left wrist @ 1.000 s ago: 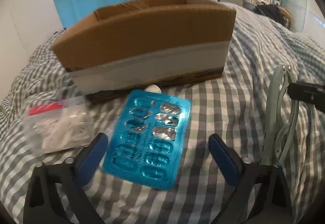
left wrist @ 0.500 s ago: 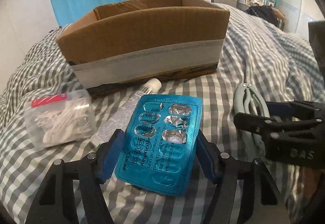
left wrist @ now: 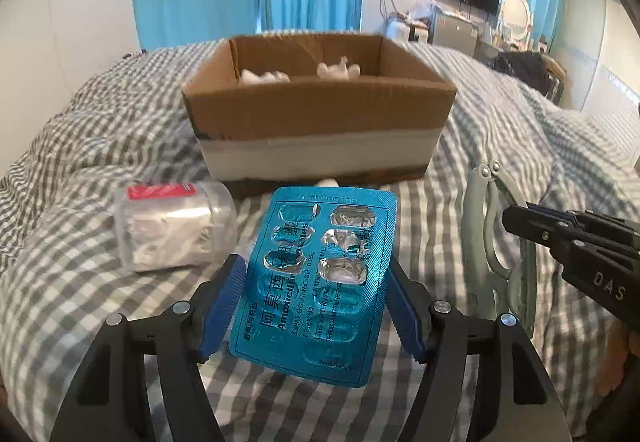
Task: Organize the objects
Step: 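Grasp the grey-green clip with the right tool while the left tool grasps the blue blister pack, then place blister pack and clip into the box and open both tools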
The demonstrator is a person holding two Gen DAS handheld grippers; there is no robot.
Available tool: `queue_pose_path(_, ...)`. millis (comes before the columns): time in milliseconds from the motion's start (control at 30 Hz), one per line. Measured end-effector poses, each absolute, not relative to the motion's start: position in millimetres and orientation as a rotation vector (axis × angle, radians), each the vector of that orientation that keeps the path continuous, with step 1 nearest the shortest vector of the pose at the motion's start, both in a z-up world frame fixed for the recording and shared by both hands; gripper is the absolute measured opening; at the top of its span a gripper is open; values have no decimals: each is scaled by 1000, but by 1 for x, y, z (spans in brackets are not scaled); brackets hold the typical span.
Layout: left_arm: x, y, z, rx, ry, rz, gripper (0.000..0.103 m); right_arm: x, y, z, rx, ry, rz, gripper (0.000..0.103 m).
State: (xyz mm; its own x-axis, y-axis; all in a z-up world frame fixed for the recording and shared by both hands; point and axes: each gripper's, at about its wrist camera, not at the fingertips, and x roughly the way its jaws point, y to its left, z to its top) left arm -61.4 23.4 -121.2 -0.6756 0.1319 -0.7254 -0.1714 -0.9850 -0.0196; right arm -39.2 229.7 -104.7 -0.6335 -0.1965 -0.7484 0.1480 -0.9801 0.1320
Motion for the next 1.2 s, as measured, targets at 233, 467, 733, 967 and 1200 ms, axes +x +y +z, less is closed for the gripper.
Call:
queue_pose_path(233, -70, 22, -67, -1030, 25, 2782, 70, -31, 227, -52, 1098, -28, -2736, 13)
queue_pose_path(467, -124, 17, 6, -885, -45, 2792, 70, -61, 222, 26, 879, 35, -2805, 13)
queue_pose_path(733, -201, 20, 13, -876, 35, 2836, 70, -149, 204, 71, 769, 70, -2819, 13)
queue_pose_path(967, -241, 34, -37, -1009, 130, 2820, 70, -212, 198, 28, 864, 70, -2770, 13)
queue_pose_path(1200, -252, 49, -72, -1085, 187, 2787, 70, -237, 199, -27, 992, 84, -2709, 13)
